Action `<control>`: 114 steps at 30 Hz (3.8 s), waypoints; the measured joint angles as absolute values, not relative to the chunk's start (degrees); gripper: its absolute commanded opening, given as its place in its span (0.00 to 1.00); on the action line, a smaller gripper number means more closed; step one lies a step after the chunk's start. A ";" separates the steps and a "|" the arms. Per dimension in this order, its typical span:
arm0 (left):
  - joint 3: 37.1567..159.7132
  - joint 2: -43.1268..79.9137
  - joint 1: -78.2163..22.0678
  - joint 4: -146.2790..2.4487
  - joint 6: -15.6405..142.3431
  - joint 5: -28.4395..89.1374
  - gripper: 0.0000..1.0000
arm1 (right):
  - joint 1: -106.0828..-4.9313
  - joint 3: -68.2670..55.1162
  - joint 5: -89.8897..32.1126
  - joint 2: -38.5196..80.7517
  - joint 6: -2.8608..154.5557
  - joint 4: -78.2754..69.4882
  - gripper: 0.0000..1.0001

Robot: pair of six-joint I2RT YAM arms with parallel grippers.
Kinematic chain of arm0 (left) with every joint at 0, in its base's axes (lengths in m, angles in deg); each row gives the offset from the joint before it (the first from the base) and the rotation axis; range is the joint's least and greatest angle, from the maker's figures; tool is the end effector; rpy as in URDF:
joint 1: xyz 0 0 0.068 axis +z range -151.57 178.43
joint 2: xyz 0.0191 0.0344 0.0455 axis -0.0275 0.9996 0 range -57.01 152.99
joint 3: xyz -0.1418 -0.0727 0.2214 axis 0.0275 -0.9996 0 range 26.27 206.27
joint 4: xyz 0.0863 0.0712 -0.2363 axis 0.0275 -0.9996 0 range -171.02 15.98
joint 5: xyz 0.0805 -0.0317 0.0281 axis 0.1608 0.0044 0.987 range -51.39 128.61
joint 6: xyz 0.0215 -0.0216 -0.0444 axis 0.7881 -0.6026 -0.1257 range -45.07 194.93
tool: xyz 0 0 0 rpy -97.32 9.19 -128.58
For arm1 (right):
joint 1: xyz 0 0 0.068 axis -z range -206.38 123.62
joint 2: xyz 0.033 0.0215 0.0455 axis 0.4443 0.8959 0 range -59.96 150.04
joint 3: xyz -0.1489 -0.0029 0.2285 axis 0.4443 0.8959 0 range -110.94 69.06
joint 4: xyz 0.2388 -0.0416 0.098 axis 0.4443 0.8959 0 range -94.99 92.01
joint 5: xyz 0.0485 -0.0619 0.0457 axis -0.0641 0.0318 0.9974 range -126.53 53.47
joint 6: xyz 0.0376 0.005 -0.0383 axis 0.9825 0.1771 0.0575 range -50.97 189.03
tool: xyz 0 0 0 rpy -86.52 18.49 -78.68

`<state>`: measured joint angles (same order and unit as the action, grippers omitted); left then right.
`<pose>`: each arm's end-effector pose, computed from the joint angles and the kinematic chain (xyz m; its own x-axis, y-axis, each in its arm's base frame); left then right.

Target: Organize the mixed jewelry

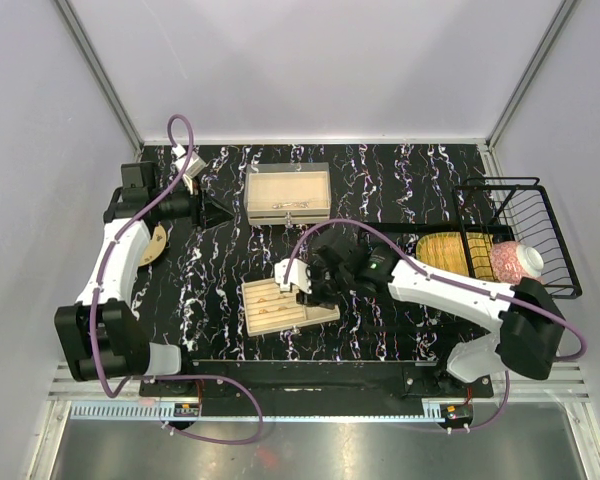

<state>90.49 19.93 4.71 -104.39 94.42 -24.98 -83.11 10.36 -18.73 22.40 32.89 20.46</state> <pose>0.2800 -0.0012 0.3139 -0.4394 0.1010 -0.8926 0.7935 0.5093 -0.3331 0.1577 0.2603 0.2502 0.1994 -0.7199 -0.6648 -0.9761 -0.0861 -0.1995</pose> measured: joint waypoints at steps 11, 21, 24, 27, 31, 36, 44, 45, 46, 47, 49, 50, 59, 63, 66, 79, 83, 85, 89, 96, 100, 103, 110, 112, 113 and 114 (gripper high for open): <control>93.86 26.97 4.51 -104.83 92.25 -20.90 0.42 | -83.04 10.73 -14.51 24.39 31.62 24.92 0.49; 100.07 32.66 4.27 -105.07 89.13 -15.61 0.41 | -83.04 10.76 -14.44 31.41 32.54 23.50 0.48; 100.07 32.83 4.27 -105.18 88.89 -15.23 0.41 | -83.04 10.76 -14.44 32.13 32.83 23.04 0.48; 100.07 32.83 4.27 -105.22 88.89 -15.06 0.41 | -83.04 10.76 -14.44 32.24 32.87 22.37 0.48; 100.07 32.85 4.27 -105.29 88.89 -14.86 0.41 | -83.04 10.89 -14.44 33.13 32.87 21.58 0.47; 100.07 33.14 4.27 -105.63 88.93 -14.60 0.40 | -83.04 11.76 -14.42 34.07 32.87 21.16 0.47; 100.07 33.57 4.27 -106.66 89.50 -14.36 0.40 | -83.04 13.29 -14.44 35.23 32.87 20.16 0.46; 100.07 33.57 4.27 -106.79 89.54 -14.32 0.40 | -83.04 13.40 -14.44 35.41 32.87 20.00 0.46; 100.07 33.57 4.27 -106.99 89.63 -14.25 0.40 | -83.04 13.51 -14.44 35.58 32.85 19.90 0.46; 100.07 33.57 4.27 -107.10 89.72 -14.21 0.40 | -83.04 13.62 -14.44 35.74 32.85 19.81 0.46; 100.07 33.60 4.27 -107.23 89.78 -14.05 0.40 | -83.04 13.68 -14.44 36.09 32.85 19.59 0.46; 100.07 33.60 4.27 -107.30 89.85 -14.01 0.40 | -83.04 13.68 -14.44 36.30 32.83 19.39 0.46; 100.07 33.60 4.27 -107.47 90.26 -13.79 0.40 | -83.00 13.07 -14.46 38.16 32.83 17.56 0.45; 100.07 33.60 4.27 -107.65 90.50 -13.77 0.40 | -83.00 12.83 -14.53 38.47 32.80 17.16 0.39; 100.07 33.60 4.27 -107.80 90.59 -13.75 0.40 | -83.02 12.83 -14.60 38.47 32.48 17.12 0.35; 100.83 36.33 4.27 -108.39 90.50 -13.22 0.39 | -85.36 15.30 -17.90 37.22 31.89 13.08 0.16; 101.77 37.22 4.27 -108.41 90.18 -13.00 0.39 | -86.24 15.80 -19.34 36.92 31.87 11.85 0.00; 102.62 37.94 4.27 -108.41 89.89 -12.94 0.39 | -86.37 15.83 -20.06 36.87 31.87 11.55 0.00; 105.03 39.96 4.27 -108.45 89.19 -12.79 0.39 | -86.43 15.80 -21.15 36.74 31.43 11.35 0.00; 112.87 46.01 4.01 -107.89 86.48 -11.89 0.38 | -86.43 13.31 -26.77 36.72 29.64 13.95 0.00; 115.96 48.46 3.83 -107.23 84.89 -11.56 0.38 | -86.32 11.04 -30.25 36.72 28.74 15.06 0.00; 116.87 49.05 3.73 -106.79 83.75 -11.48 0.38 | -86.02 9.64 -31.64 36.72 27.97 15.37 0.00; 116.94 49.07 3.62 -106.33 82.07 -11.48 0.38 | -83.44 5.95 -33.24 37.29 26.31 16.70 0.00; 116.85 49.07 3.62 -105.77 81.48 -11.48 0.38 | -82.41 3.94 -33.63 38.51 25.57 16.77 0.00; 116.79 49.07 3.59 -105.42 81.02 -11.48 0.38 | -81.95 2.95 -33.83 39.25 25.24 16.75 0.00; 116.63 49.07 3.59 -104.91 80.54 -11.50 0.38 | -81.45 1.95 -33.94 40.09 24.96 16.70 0.00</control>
<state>116.63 49.07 3.59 -104.91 80.54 -11.50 -81.45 1.95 -33.94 40.09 24.96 16.70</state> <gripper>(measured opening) 0.380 0.028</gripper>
